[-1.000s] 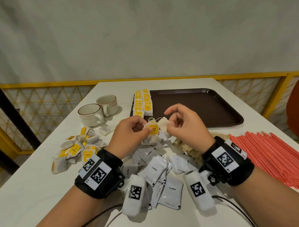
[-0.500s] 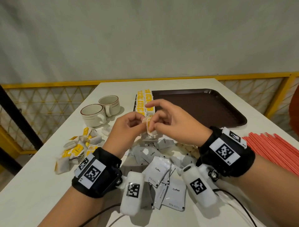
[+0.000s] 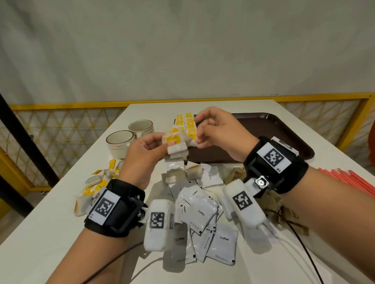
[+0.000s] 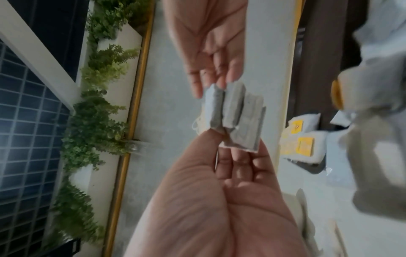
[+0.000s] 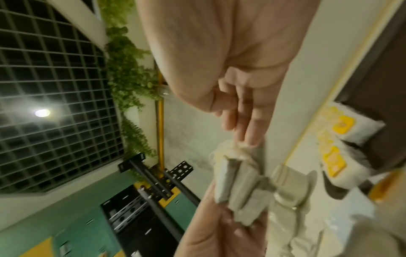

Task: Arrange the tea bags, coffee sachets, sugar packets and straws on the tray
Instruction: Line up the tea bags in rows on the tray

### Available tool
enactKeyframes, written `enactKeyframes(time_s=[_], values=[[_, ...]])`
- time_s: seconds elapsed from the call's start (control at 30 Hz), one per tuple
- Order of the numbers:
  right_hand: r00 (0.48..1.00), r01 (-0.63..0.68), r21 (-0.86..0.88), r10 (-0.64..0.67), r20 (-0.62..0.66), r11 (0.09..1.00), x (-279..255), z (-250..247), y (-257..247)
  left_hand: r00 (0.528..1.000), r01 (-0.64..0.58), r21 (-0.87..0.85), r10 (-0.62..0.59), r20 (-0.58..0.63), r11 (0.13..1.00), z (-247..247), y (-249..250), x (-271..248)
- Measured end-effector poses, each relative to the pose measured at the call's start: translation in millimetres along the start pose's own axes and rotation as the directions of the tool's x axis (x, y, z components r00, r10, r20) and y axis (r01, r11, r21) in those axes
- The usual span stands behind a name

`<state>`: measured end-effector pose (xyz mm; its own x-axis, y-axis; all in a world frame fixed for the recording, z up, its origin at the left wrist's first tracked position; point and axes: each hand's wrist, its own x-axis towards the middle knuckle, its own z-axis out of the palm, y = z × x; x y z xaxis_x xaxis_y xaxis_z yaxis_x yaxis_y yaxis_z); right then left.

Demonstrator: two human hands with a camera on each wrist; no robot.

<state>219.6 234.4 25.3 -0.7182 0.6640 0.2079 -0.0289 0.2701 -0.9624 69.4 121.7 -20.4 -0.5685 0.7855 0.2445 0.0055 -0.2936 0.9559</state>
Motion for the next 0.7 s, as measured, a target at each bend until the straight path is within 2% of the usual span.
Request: enactKeyframes(time_s=[0.07,0.13,0.17,0.23,0.33,0.4,0.5,0.63,0.7], values=[[0.993,-0.083,-0.253,0.102,0.064,0.964,6,-6,12,0.997,-0.021,0.006,0.022,-0.076,1.000,-9,2,4],[0.955,-0.092,-0.579,0.236,0.178,0.810,11,-9,25,0.993,-0.038,0.020,0.041,-0.113,0.999,-15,4,6],[0.938,-0.067,-0.680,0.278,0.206,0.730,13,-8,31,0.991,-0.042,0.029,0.045,-0.123,0.999,-16,4,7],[0.927,-0.036,-0.773,0.310,0.211,0.634,16,-2,37,0.991,-0.032,0.037,0.036,-0.132,0.999,-18,4,8],[0.935,-0.015,-0.825,0.301,0.189,0.565,22,7,42,0.992,-0.004,0.045,0.010,-0.128,0.999,-20,3,9],[0.938,-0.023,-0.804,0.291,0.188,0.595,25,10,46,0.992,0.008,0.037,-0.004,-0.123,0.999,-19,2,9],[0.923,-0.061,-0.702,0.308,0.231,0.710,27,8,42,0.993,0.013,0.032,-0.009,-0.117,0.999,-19,2,8],[0.894,0.114,-0.671,0.218,0.390,0.733,33,0,25,0.994,0.005,0.019,-0.002,-0.111,1.000,-19,2,8],[0.844,0.112,-0.649,0.273,0.462,0.752,33,1,22,0.995,-0.001,0.021,0.003,-0.102,1.000,-18,1,8]])
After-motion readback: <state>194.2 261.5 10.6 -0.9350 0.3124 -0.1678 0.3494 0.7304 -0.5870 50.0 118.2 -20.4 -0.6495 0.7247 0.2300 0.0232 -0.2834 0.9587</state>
